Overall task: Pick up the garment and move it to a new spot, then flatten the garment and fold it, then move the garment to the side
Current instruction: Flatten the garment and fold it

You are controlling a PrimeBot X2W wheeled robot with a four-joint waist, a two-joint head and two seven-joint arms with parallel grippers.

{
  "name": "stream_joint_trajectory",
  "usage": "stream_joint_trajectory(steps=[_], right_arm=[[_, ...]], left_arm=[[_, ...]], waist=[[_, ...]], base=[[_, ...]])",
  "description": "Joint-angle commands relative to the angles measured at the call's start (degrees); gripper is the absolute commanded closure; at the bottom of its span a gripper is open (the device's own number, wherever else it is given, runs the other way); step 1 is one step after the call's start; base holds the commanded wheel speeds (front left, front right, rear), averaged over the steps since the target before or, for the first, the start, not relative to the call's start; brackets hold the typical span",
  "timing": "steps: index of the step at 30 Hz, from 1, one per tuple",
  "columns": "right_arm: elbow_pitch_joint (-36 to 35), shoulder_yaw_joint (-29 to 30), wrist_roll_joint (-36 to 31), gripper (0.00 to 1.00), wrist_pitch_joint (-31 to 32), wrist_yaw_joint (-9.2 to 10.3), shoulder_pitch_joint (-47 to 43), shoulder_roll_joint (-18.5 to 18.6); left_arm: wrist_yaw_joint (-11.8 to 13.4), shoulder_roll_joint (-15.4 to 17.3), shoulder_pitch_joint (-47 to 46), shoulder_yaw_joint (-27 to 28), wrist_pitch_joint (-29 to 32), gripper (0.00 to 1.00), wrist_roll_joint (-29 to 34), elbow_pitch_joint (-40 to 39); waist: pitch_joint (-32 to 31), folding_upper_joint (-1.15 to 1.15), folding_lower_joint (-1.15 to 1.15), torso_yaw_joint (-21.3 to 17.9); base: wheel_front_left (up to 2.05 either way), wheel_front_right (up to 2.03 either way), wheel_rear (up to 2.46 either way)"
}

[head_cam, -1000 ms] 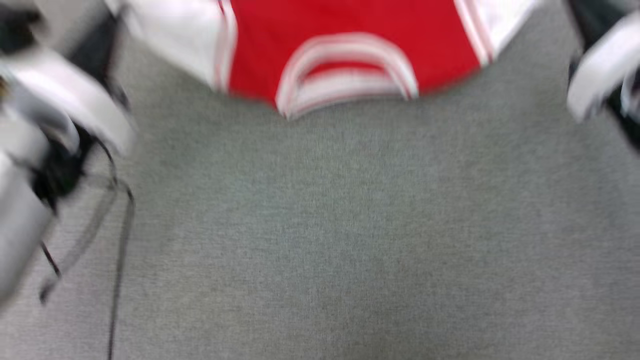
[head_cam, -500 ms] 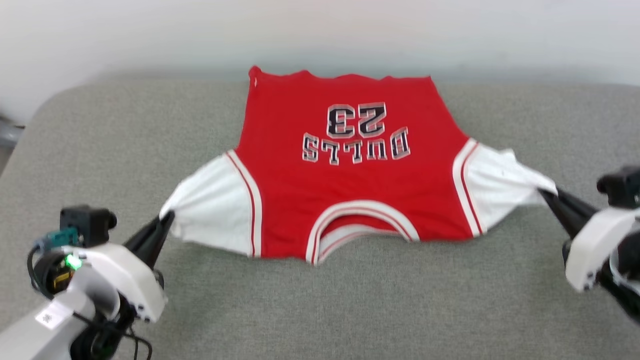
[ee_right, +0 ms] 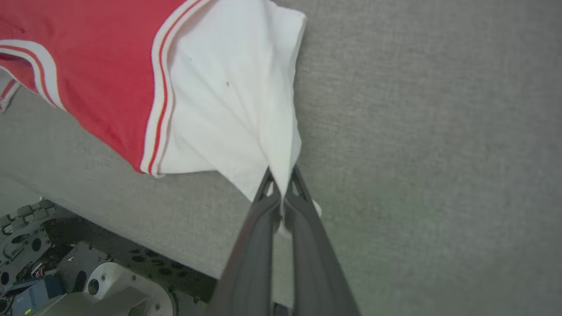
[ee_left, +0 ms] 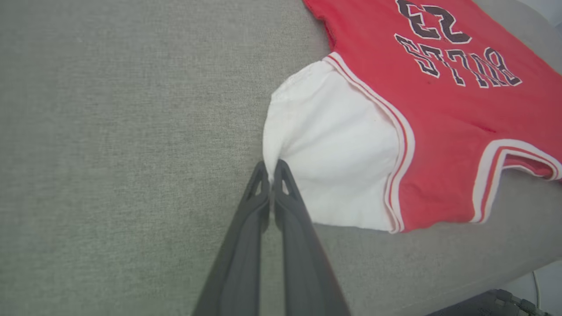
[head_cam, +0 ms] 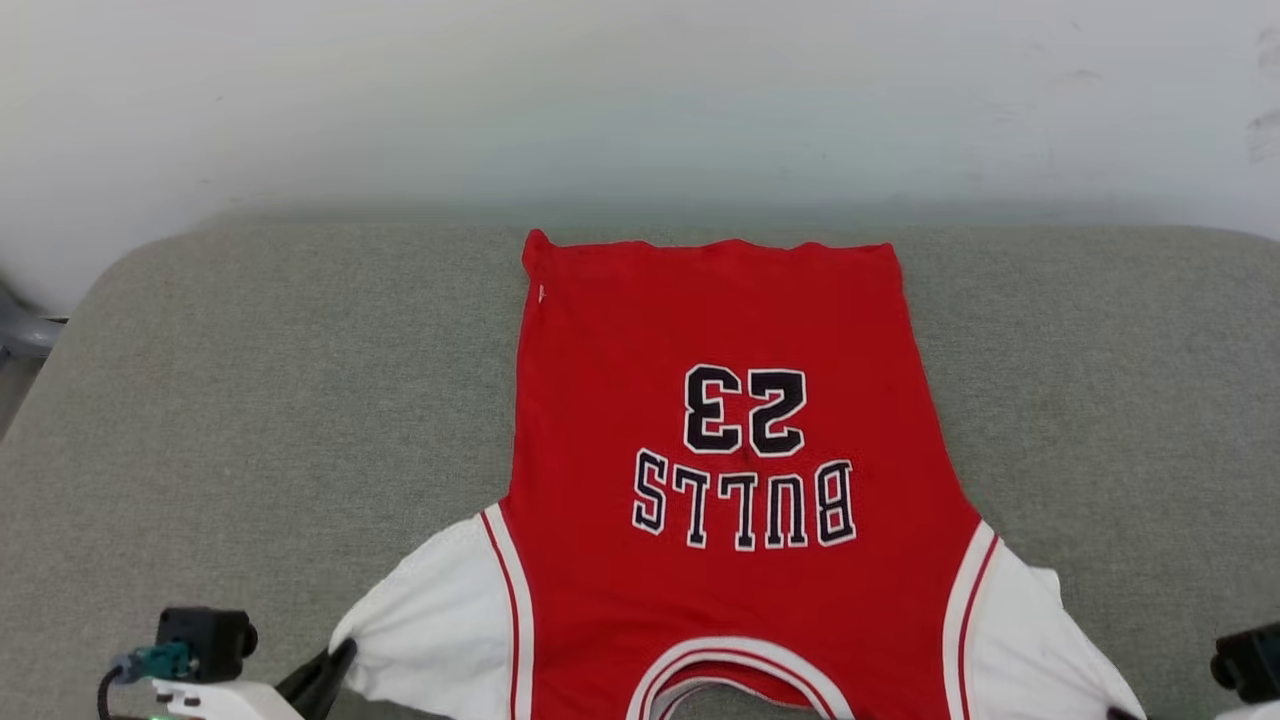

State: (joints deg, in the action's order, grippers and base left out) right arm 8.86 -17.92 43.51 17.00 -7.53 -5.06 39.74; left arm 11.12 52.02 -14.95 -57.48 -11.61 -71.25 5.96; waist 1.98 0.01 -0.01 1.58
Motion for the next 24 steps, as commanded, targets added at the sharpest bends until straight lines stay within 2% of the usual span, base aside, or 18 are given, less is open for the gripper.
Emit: stream_joint_trajectory(steps=[1, 8, 10, 11, 17, 24], right_arm=[[-1.23, 1.14, 0.11, 1.00, 1.55, 0.08, -2.60, 0.11], [-5.22, 5.61, -1.98, 0.99, 8.21, 0.08, -8.29, -2.10], [-6.22, 6.89, -2.67, 0.64, 9.08, 0.08, -7.99, -3.08], [-6.87, 7.32, -3.26, 0.00, 9.49, 0.08, -7.53, -3.39], [-11.18, 12.01, -5.11, 0.00, 8.54, 0.07, -2.28, -4.28], [-14.04, 18.53, -9.00, 0.00, 7.22, 0.07, 13.34, -2.36]], left_arm=[[0.37, 0.41, 1.41, -0.37, -0.26, 1.00, -0.32, -0.30], [0.87, -0.30, 2.79, -1.15, -0.66, 1.00, 0.07, -1.06], [0.75, -0.56, 1.96, -1.11, -0.73, 1.00, 0.63, -1.14], [0.80, -0.72, 1.60, -1.07, -0.78, 1.00, 0.82, -1.15], [1.20, -2.19, -1.22, -0.59, -1.32, 1.00, 3.31, -1.79], [2.01, -3.54, -5.09, 0.66, -2.28, 1.00, 6.76, -3.59]], waist=[[0.04, -0.01, 0.01, -0.08], [0.65, -0.01, 0.01, 0.22], [1.00, -0.01, 0.01, 0.39], [1.19, -0.01, 0.01, 0.44], [3.35, -0.01, 0.01, 1.22], [8.26, -0.01, 0.01, 3.09]], base=[[0.00, 0.00, 0.00], [0.00, 0.00, 0.00], [0.00, 0.00, 0.00], [0.00, 0.00, 0.00], [0.00, 0.00, 0.00], [0.00, 0.00, 0.00]])
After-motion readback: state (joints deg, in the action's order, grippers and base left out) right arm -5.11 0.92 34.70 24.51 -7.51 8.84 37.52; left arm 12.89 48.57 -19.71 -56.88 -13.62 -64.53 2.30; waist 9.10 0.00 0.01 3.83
